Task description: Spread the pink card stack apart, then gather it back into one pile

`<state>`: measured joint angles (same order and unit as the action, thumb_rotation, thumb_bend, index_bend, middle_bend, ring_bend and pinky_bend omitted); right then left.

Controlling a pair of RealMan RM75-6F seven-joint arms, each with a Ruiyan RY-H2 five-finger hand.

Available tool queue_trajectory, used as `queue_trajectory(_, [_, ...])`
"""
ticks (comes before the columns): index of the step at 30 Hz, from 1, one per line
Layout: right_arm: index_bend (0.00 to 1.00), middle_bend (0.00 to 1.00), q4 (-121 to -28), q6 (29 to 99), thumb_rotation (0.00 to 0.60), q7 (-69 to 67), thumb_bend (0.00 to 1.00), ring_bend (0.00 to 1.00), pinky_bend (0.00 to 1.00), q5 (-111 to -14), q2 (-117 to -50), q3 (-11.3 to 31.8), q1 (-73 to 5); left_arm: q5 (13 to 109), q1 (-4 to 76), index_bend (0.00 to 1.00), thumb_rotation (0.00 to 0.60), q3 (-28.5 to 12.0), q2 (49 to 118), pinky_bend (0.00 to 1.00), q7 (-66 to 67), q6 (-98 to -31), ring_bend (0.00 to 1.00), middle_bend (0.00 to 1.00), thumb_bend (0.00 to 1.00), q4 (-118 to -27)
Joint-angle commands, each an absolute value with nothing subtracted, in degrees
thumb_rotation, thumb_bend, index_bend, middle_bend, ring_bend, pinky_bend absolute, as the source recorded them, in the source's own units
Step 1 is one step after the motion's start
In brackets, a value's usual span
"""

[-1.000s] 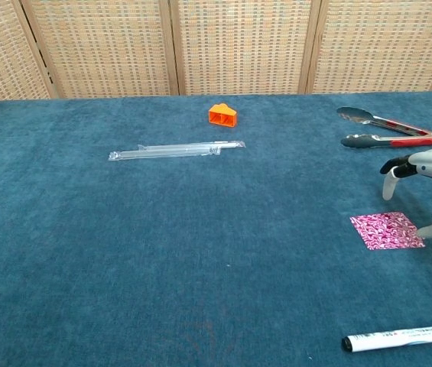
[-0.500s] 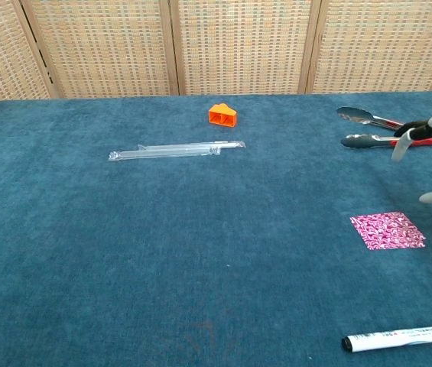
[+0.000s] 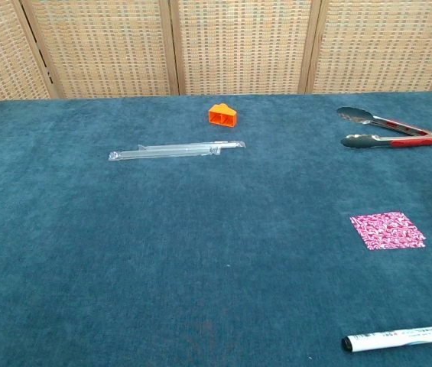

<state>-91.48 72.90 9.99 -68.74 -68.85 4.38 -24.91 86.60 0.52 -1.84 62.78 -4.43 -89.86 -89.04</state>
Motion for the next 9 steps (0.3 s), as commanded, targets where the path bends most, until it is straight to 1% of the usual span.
queue_trajectory(1, [0.28,0.09,-92.81,75.83,0.6,8.5,0.26,0.0,0.0,-71.28,-67.61,3.11,-22.25,87.4,0.32,0.17,0.458,-1.64,63.19,0.0,-4.34,-90.38,0.0,0.0,0.1,-88.86])
queue_trajectory(9, [0.28,0.09,-94.74,82.03,0.6,7.08,0.26,0.0,0.0,-76.39,-66.65,0.73,-16.82,88.91,0.1,0.17,0.458,-1.1,63.55,0.0,-4.29,-91.19,0.0,0.0,0.1,-89.31])
